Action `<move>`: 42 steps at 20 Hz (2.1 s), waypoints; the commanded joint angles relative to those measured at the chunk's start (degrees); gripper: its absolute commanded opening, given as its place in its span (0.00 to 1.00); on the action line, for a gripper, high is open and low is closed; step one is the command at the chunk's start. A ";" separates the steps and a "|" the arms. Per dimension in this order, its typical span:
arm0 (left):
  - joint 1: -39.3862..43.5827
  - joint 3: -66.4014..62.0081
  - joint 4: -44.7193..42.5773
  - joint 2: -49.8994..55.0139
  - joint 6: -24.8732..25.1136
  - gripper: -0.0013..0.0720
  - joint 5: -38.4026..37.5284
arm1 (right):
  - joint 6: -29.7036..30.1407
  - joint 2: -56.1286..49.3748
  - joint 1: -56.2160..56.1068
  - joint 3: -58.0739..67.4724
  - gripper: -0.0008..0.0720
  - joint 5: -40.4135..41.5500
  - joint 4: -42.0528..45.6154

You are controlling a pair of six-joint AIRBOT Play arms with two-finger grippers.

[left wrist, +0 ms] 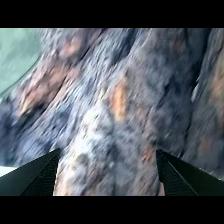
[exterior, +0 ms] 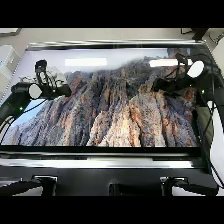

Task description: Fold the clothes and pants, and hang the long-sleeved shirts on hangers.

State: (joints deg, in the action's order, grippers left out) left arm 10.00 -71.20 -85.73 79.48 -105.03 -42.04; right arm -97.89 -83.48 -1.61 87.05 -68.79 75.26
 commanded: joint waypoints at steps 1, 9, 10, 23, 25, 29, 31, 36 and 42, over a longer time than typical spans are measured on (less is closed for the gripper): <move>-0.57 -0.11 0.24 2.12 -0.15 0.98 18.67 | 4.26 -0.02 -0.02 0.02 0.95 9.31 3.39; -34.47 -17.05 27.71 21.99 -16.76 0.99 -3.87 | 4.85 -0.39 -0.02 0.00 0.94 3.98 3.58; -35.34 -17.05 28.15 23.06 -15.12 0.99 -3.72 | 6.08 -0.52 -0.02 0.00 0.94 2.40 3.39; -26.16 -17.25 45.27 31.52 -0.17 0.05 21.29 | 6.69 1.36 -0.02 0.02 0.94 -11.98 -2.16; -23.87 -17.25 45.24 26.01 13.55 0.04 20.72 | 7.39 4.02 -0.02 0.15 0.94 -9.20 1.49; -16.70 -17.16 37.03 3.39 32.52 0.04 10.78 | 7.52 12.17 0.00 0.26 0.94 -2.84 10.38; -10.58 -15.41 25.79 -8.37 26.21 0.04 1.55 | 7.50 16.63 0.00 0.26 0.94 -1.11 11.58; 13.73 8.70 14.34 -27.80 0.48 0.04 -3.48 | 6.82 24.63 0.00 0.24 0.94 -3.91 11.56; 32.33 30.03 14.32 -21.35 -19.74 0.04 13.77 | 5.07 25.64 -0.02 0.13 0.94 -12.48 11.34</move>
State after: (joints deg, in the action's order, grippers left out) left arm 35.75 -49.28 -69.73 55.51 -114.17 -33.87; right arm -91.74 -58.22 -1.63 87.26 -76.34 86.56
